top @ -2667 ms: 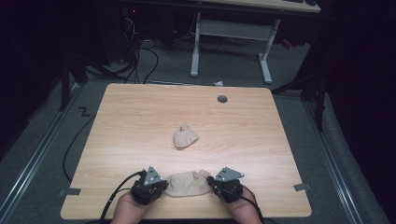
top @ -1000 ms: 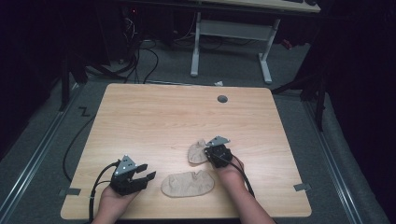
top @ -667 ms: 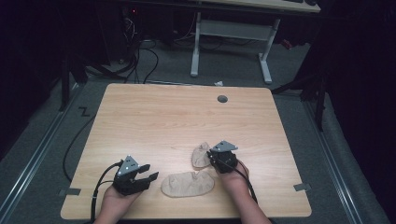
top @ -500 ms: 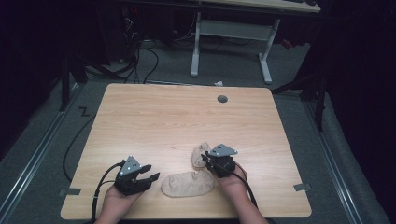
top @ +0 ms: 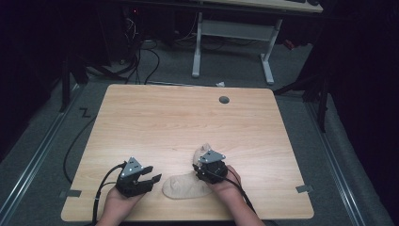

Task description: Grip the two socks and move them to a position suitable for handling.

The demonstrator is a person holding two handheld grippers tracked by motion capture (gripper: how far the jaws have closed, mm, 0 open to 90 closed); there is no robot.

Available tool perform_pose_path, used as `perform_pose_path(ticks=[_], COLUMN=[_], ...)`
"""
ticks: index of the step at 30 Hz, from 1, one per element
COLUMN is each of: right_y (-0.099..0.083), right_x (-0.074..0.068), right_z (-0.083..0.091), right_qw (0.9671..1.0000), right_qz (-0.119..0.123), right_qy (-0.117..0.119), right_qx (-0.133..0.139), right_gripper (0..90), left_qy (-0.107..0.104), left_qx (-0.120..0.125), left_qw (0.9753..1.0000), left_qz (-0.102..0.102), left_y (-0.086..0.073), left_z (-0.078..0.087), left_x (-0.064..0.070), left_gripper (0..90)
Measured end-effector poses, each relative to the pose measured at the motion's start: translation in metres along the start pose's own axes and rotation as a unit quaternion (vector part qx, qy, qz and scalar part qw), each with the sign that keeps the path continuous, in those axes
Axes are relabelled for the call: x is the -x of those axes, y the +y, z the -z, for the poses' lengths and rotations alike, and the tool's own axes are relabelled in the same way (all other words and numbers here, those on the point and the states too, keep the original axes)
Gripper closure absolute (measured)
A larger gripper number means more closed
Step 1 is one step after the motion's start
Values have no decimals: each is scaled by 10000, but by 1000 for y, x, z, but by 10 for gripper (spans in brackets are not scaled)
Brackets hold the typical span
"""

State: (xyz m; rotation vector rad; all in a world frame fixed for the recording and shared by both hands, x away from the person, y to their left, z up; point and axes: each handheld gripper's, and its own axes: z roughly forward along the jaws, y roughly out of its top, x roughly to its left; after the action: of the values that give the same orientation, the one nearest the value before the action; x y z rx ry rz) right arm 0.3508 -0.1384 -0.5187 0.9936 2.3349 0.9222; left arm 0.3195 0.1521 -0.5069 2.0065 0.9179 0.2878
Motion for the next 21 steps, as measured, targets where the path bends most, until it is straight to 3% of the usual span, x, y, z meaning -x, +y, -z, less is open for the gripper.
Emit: perform_pose_path(ticks=[3,6,12,15,16,17,20,21], right_y=[-1,-1,1,3,3,2,2,3], right_x=[0,2,2,4,5,4,2,1], right_z=[-4,-2,10,17,17,14,9,2], right_qw=[9999,10000,9996,9990,9991,9990,9993,9998], right_qz=[-11,-44,-83,-158,-166,-244,-245,-151], right_qy=[15,13,-65,-83,-63,61,70,-10], right_qx=[-125,-37,263,403,393,369,255,98], right_gripper=[622,806,898,896,849,700,628,587], left_qy=[-7,-12,-23,-22,-20,-31,-34,-35], left_qx=[-8,1,17,16,13,23,20,23], left_qw=[10000,10000,10000,10000,10000,10000,10000,10000], left_qz=[-3,3,2,2,4,9,8,12], left_y=[0,0,1,1,1,1,1,1], left_z=[0,0,0,0,1,0,0,1], left_x=[-1,-1,-1,-2,-2,-2,-2,-2], left_gripper=[508,508,508,508,508,508,508,508])
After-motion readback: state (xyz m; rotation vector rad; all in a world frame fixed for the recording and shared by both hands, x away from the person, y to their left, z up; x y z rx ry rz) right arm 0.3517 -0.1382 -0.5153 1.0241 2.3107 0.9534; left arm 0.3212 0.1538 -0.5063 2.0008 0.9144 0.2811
